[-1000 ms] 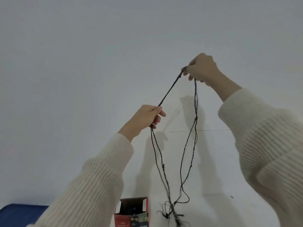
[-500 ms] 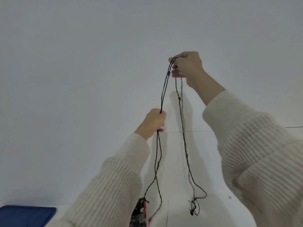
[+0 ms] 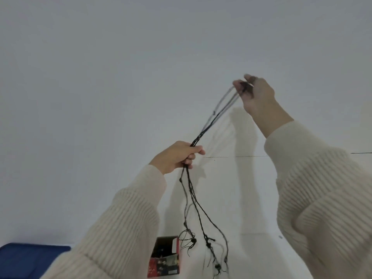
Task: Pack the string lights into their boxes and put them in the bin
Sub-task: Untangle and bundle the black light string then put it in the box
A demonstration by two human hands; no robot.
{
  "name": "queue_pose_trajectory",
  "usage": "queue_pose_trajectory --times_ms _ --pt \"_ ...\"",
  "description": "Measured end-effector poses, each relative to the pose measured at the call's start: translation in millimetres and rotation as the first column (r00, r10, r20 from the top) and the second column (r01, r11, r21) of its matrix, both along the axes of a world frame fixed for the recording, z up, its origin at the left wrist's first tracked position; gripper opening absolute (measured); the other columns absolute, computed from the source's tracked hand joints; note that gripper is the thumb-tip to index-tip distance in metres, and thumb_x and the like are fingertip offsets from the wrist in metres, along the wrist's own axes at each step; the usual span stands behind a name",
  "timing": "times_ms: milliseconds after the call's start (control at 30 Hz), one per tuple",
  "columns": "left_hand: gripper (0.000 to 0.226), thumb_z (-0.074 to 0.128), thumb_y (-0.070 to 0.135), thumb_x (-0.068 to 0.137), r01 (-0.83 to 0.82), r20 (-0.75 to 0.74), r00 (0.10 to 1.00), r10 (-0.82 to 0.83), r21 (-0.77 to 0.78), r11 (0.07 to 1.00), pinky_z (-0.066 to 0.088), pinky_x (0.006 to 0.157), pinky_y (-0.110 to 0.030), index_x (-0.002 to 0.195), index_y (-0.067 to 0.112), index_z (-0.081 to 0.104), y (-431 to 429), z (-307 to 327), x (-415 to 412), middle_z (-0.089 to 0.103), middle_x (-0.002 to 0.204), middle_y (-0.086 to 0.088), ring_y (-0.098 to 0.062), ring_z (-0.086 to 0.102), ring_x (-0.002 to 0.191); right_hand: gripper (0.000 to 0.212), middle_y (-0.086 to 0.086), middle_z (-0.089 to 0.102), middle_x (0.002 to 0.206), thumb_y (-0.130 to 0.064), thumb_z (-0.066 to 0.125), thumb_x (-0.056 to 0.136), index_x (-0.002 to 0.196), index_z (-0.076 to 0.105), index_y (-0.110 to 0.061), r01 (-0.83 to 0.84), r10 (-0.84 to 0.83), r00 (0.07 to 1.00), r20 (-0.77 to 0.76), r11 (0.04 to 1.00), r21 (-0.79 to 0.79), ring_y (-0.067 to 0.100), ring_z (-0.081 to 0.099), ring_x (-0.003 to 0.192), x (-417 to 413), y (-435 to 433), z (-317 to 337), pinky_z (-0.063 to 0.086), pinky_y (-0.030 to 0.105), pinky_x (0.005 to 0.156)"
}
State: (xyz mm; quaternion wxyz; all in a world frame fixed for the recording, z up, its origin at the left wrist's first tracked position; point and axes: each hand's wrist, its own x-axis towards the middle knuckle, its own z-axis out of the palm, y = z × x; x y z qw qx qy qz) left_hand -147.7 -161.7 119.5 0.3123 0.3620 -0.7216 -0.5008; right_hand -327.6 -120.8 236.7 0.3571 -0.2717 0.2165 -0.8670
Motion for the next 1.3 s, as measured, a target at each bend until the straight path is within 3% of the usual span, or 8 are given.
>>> queue_pose_trajectory --times_ms 300,400,500,600,833,967,1133,1300 --pt "0.021 0.056 0.020 0.080 -0.112 0.331 0.929 0.162 -0.166 0.980 0.045 0.069 -0.026 0.059 0.018 0.055 -6 36 43 0.051 0.050 0.006 -0.013 0.052 0.052 0.017 0.007 0.054 0.082 -0.001 0.043 0.095 0.084 0.051 -0.012 0.285 -0.298 0.954 -0.028 0.874 0.393 0.015 0.055 0.070 -97 -19 -185 0.046 0.009 0.047" --pt "0.020 0.056 0.017 0.082 -0.120 0.217 0.964 0.155 -0.165 0.979 0.043 0.070 -0.029 0.062 0.016 0.057 -3 46 36 0.049 0.047 0.007 -0.014 0.048 0.052 0.026 0.012 0.057 0.066 0.011 0.038 0.093 0.074 0.050 -0.002 -0.051 -0.055 0.959 0.277 0.930 0.364 0.020 0.060 0.058 -79 -18 -239 0.053 0.020 0.045" --pt "0.018 0.054 0.015 0.084 -0.120 0.158 0.977 0.145 -0.162 0.979 0.045 0.073 -0.032 0.067 0.013 0.058 0 53 29 0.046 0.046 0.006 -0.014 0.043 0.050 0.025 0.017 0.064 0.072 0.019 0.036 0.089 0.089 0.056 0.003 -0.284 0.306 0.951 0.046 0.802 0.525 0.019 0.068 0.054 -48 -4 -273 0.058 0.025 0.054" --pt "0.018 0.053 0.016 0.084 -0.111 0.221 0.962 0.160 -0.217 0.970 0.046 0.071 -0.030 0.067 0.012 0.058 3 59 23 0.043 0.050 0.003 -0.013 0.042 0.046 0.048 0.013 0.058 0.113 0.017 0.046 0.082 0.119 0.054 -0.012 -0.079 0.748 0.525 -0.406 0.517 0.852 0.022 0.065 0.080 -33 6 -280 0.055 0.031 0.072" --pt "0.018 0.051 0.017 0.085 -0.010 0.258 0.964 0.062 -0.196 0.980 0.050 0.063 -0.026 0.070 0.011 0.059 12 52 0 0.047 0.050 0.004 -0.013 0.046 0.047 0.104 -0.005 0.034 0.145 -0.043 0.077 0.062 0.146 0.017 -0.040 -0.267 0.502 0.588 -0.634 0.860 0.434 0.009 0.033 0.132 35 -1 -181 0.020 0.038 0.112" --pt "0.020 0.049 0.014 0.086 -0.032 0.080 0.996 0.045 -0.153 0.988 0.051 0.061 -0.025 0.067 0.011 0.056 14 52 -6 0.047 0.048 0.003 -0.013 0.047 0.046 0.058 0.012 0.070 0.081 -0.009 0.072 0.079 0.130 0.046 -0.019 -0.267 0.483 0.534 -0.694 0.875 0.404 0.019 0.067 0.077 70 -4 -180 0.044 0.033 0.095" --pt "0.025 0.044 0.012 0.083 -0.160 -0.220 0.962 0.164 0.036 0.986 0.051 0.073 -0.032 0.060 0.012 0.051 4 40 31 0.056 0.052 0.001 -0.018 0.058 0.057 0.020 -0.004 0.030 0.048 -0.019 0.054 0.095 0.086 0.070 -0.010 -0.086 0.453 0.520 -0.724 0.871 0.484 0.008 0.035 0.041 66 1 -203 0.049 0.024 0.053" --pt "0.025 0.043 0.016 0.082 -0.229 -0.370 0.853 0.368 0.369 0.901 0.045 0.078 -0.031 0.058 0.014 0.049 0 -26 86 0.057 0.061 0.001 -0.017 0.056 0.069 0.030 0.001 0.047 0.056 -0.025 0.044 0.097 0.072 0.053 -0.010 0.457 0.330 -0.010 -0.944 0.841 0.290 0.023 0.049 0.056 41 -4 -214 0.041 0.032 0.060"
